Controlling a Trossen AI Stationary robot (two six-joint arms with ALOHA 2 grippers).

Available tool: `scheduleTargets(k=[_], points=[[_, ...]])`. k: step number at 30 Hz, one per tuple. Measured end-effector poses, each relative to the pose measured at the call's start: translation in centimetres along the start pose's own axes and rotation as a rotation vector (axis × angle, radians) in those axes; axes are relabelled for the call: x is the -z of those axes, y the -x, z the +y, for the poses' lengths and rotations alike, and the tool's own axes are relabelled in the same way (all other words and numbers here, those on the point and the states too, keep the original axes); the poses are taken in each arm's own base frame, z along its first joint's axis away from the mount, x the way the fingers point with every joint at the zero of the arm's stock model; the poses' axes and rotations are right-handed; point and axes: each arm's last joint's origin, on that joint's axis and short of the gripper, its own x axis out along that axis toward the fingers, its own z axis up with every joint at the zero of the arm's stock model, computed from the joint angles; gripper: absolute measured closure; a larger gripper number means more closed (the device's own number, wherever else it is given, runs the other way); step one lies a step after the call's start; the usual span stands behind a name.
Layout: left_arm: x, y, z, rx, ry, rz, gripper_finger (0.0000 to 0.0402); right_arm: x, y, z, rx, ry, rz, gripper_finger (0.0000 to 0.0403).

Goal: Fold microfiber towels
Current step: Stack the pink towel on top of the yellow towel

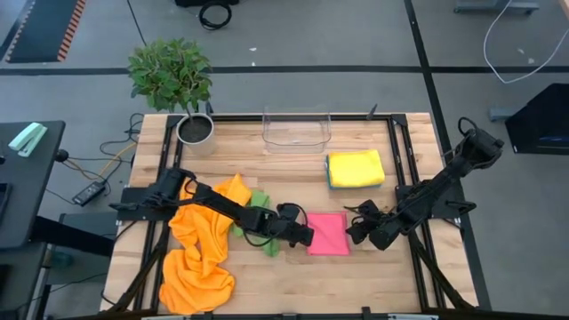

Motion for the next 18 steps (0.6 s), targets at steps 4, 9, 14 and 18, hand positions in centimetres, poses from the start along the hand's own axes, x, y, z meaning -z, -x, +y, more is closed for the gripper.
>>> scheduleTargets(k=[4, 9, 14, 18], points=[[0.0, -0.1, 0.1, -0.006, -0.010, 0.001, 0.0187, 0.1, -0.6, 0.1, 0.005, -0.030, -0.014, 0.0191], [0.0, -0.5, 0.5, -0.018, -0.036, 0.010, 0.0207, 0.0, -1.6, 0.7, -0.045, -0.059, -0.026, 0.0191], [0.3, -0.9, 0.9, -0.035, -0.072, 0.031, 0.0234, 0.0, -2.2, 1.0, -0.023, -0.061, -0.033, 0.0210], [0.5, -1.2, 1.2, -0.041, -0.095, 0.056, 0.0267, 0.0, -2.3, 1.2, -0.016, -0.062, -0.039, 0.0264]])
